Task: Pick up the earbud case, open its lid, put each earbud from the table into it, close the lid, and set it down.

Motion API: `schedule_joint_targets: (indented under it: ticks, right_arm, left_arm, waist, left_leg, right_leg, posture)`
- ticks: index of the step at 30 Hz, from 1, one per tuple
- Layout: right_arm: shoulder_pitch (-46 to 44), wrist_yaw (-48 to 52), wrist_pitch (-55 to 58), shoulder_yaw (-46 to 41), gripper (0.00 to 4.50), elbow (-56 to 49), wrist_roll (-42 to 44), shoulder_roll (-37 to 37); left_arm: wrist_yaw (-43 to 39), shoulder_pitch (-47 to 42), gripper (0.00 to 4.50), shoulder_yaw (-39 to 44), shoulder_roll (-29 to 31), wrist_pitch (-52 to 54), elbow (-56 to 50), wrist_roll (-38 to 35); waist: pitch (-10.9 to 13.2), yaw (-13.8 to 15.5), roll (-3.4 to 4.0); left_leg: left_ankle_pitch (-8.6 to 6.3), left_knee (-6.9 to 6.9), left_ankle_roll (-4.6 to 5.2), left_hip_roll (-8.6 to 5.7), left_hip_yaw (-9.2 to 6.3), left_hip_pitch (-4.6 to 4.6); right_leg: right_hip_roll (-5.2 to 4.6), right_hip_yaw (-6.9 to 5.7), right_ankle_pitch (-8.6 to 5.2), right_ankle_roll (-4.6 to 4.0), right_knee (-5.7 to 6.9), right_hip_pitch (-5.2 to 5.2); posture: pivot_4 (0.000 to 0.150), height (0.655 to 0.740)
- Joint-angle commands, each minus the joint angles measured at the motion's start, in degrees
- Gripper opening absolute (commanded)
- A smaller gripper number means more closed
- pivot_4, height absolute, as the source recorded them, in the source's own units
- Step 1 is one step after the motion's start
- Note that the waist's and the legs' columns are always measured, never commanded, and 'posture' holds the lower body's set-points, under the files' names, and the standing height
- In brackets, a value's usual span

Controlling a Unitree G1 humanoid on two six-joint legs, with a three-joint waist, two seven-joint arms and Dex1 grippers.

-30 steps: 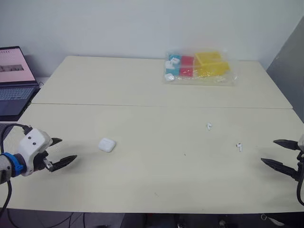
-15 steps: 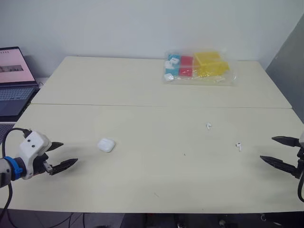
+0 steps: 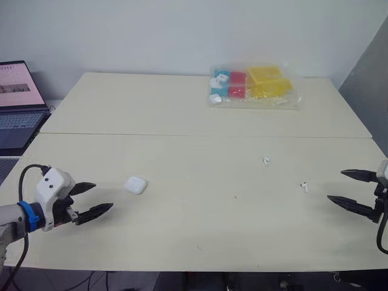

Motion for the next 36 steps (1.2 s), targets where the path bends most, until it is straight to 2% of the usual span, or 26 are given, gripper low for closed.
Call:
schedule_joint_targets:
  ticks: [1,4,10,18,25,36]
  right_arm:
    - [-1.6,-0.8,0.2,1.1,4.35,-5.2,2.0,0.7]
    - [-1.4,-0.3,1.8,2.6,4.35,-9.1,3.3,0.5]
    - [-7.7,-1.2,10.5,7.6,4.35,-18.8,12.0,-1.3]
    - [-13.4,-5.2,18.2,11.0,4.35,-24.6,18.8,-1.9]
    - [-18.2,-5.6,18.2,16.2,4.35,-24.1,18.2,-1.7]
    - [-21.3,-5.7,17.7,20.0,4.35,-23.3,17.8,-0.9]
  left_arm:
    - [3.4,0.5,4.50,3.2,-1.8,3.6,-5.6,-2.9]
    - [6.2,0.7,4.50,3.5,-3.7,5.6,-7.9,-3.6]
    - [13.0,-1.3,4.50,-3.7,-7.6,6.5,-10.1,0.1]
    - [19.1,-3.8,4.50,-9.1,-11.7,6.3,-10.3,3.2]
    - [22.0,-10.5,4.50,-14.6,-14.6,6.6,-3.4,5.9]
    - [22.9,-10.3,4.50,-16.9,-13.9,7.0,-1.3,9.4]
  waist:
    - [0.0,-0.1,0.00]
    - [0.0,-0.2,-0.01]
    - [0.0,-0.2,-0.01]
    - [-0.1,-0.2,-0.16]
    - [-0.1,-0.2,-0.21]
    - [-0.1,-0.3,-0.23]
  left_leg:
    - [0.00,0.00,0.00,0.00,0.02,0.04]
    - [0.00,0.00,0.00,0.01,0.02,0.09]
    - [0.00,0.04,0.00,-0.02,0.04,0.34]
    - [0.00,0.06,0.00,-0.03,0.12,0.33]
    - [0.00,0.07,0.00,-0.04,0.50,0.37]
    - [0.00,0.03,0.01,-0.02,0.68,0.37]
  right_leg:
    - [0.00,0.03,0.00,0.00,0.02,0.01]
    - [0.00,0.15,-0.01,-0.01,0.14,0.01]
    - [0.02,0.40,-0.05,-0.07,0.51,0.01]
    - [0.04,0.59,-0.04,-0.05,0.49,-0.05]
    - [0.06,0.74,-0.01,0.00,0.51,-0.09]
    - [0.06,0.94,0.00,0.02,0.55,-0.23]
  posture:
    - [0.150,0.7400]
    - [0.150,0.7400]
    - [0.150,0.7400]
    - [0.150,0.7400]
    - [0.150,0.7400]
    - [0.150,0.7400]
